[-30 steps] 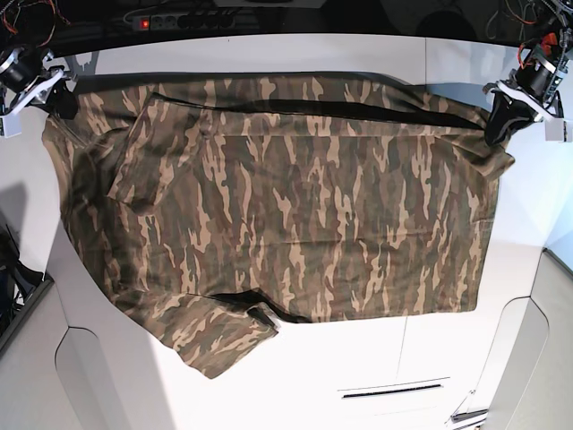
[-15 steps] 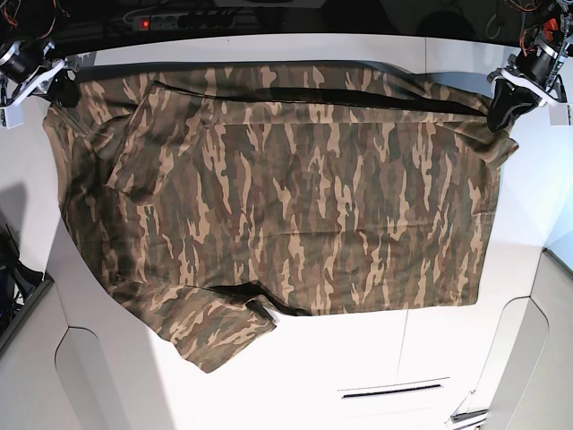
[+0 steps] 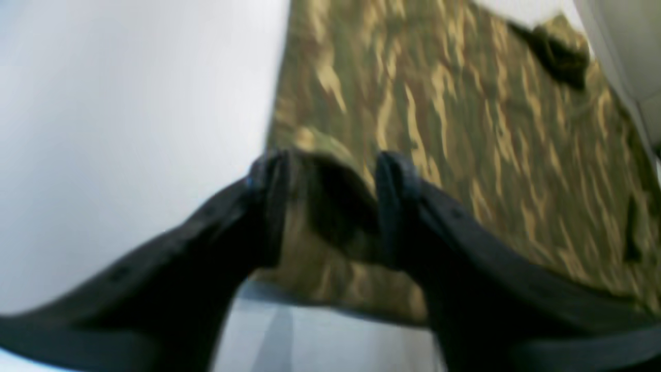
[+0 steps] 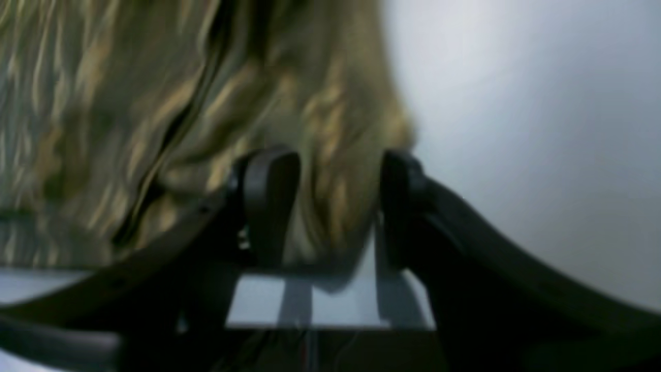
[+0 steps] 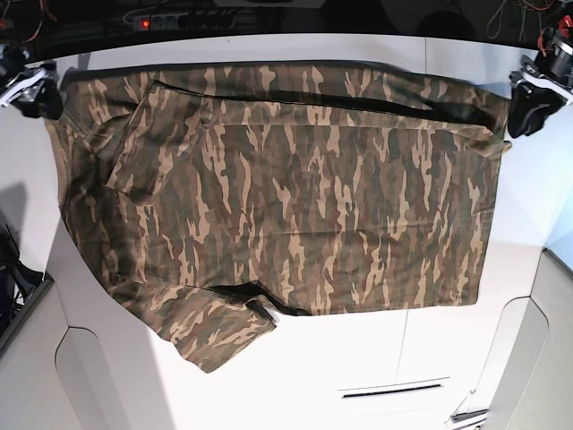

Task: Fold the T-shirt properly
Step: 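Lay the shirt edge down and release both grippers, then move both grippers to the shirt's side edges and grasp them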

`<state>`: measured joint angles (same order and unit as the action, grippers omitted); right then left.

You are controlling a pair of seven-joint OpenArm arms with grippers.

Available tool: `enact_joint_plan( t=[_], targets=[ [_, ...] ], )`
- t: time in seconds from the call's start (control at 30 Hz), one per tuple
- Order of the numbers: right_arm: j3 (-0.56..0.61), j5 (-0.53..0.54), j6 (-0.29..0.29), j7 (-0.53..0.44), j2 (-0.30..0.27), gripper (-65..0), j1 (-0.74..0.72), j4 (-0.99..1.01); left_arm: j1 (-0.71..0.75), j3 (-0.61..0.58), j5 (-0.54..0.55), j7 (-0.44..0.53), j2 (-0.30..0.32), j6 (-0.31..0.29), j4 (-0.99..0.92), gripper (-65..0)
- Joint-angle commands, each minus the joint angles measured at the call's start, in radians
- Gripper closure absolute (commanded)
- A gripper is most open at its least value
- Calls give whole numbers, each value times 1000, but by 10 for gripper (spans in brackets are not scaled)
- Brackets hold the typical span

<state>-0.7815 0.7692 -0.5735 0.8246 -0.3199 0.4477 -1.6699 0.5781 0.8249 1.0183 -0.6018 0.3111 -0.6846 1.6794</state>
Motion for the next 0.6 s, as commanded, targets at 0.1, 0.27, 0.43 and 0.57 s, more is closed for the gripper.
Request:
enact_joint_plan(
  t=[0.1,0.27,0.43,0.57],
  targets=[
    [-67,16,2,-24,-55,-287,-62,-17,6,68,41,13,18,-14,17,-362],
    [-67,-17,19,-57,-109,-287,-153,-17,-3,80,60,18,55,-14,17,-362],
    [-63,-56,32,-95,-124,-287,-268,-11,-49,86,47,18,99,-14,17,-362],
    [-24,-72,31,-108,-129,-287,-356,25,-105,86,-22,18,126,-14,17,-362]
  ],
)
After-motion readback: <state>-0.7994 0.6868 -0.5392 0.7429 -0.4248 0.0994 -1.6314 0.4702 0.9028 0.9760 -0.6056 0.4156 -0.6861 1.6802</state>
